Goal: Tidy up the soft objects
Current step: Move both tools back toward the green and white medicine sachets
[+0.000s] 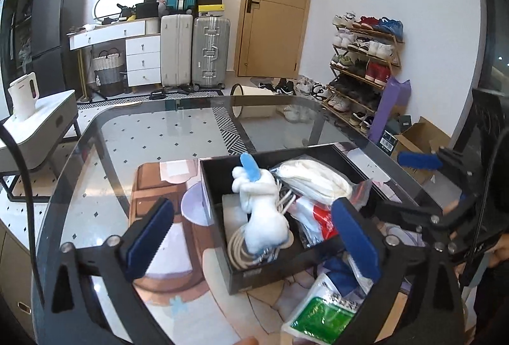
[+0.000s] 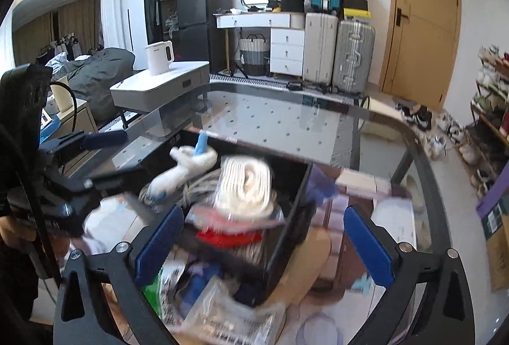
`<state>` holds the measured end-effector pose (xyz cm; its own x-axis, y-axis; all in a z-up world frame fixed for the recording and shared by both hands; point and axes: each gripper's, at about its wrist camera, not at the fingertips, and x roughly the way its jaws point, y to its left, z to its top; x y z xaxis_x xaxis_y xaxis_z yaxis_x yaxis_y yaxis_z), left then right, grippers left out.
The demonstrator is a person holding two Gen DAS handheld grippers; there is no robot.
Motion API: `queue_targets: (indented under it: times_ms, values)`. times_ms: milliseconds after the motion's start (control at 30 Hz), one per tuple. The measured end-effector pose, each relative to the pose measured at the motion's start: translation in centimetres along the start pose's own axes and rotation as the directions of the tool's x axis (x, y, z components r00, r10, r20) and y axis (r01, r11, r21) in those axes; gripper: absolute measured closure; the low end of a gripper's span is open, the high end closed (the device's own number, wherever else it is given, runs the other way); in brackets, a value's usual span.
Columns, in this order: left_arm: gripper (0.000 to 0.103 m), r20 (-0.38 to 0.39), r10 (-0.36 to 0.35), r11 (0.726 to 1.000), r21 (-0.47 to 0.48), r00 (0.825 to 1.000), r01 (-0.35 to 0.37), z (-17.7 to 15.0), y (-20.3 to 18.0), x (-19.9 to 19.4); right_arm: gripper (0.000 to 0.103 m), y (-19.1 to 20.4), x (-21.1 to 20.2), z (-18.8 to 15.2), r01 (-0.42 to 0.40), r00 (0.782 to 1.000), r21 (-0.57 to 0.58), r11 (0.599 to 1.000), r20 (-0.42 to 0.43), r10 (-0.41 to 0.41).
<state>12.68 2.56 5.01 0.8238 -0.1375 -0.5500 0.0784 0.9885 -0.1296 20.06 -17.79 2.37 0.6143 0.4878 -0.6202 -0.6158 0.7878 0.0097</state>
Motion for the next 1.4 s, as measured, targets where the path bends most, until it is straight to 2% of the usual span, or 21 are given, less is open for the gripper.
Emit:
queue_targets:
  times_ms: [100,300,533,867,1133,1400]
  values:
    - [0.000,0.004,0.027,1.000,0.005,1.000,-0.027,-0.8,-0.3,-0.8,0.001,0.3,-0.7,-1.3,-0.002,1.000,0.028,1.000,-0.017,0.003]
    - [0.000,0.003,0.023,1.000,0.003,1.000,-0.023,-2.1,-0.8,-2.1,0.001,0.5,-1.5,-3.9,-0.030,0.998,0.050,0.998,-0.054,0.033]
    - [0.000,-0.033,0.009,0.999,-0.044,0.999,-0.011,-4.0,-1.1,-2.3,0.001,-0.5,-1.0,-4.5,-0.034,0.994,0.107,0.994,-0.097,0.045]
    - [0.000,-0.065,0.040,0.999,0.031,0.997,-0.039,-6.6,-3.5,-1.2,0.001,-0.5,0.4,-5.5,-0.034,0.983,0.138,0.990,-0.173,0.058]
    - [0.000,-0.082,0.025,0.999,0.051,0.996,-0.021,-7.4,-3.5,-0.8,0.001,0.0,2.2,-6.5,-0.019,0.970,0.139,0.990,-0.239,0.052]
    - [0.000,-0.091,-0.020,1.000,-0.023,0.996,0.018,-7.8,-1.9,-0.7,0.001,1.1,3.6,-6.8,-0.021,0.964,0.154,0.988,-0.259,0.061]
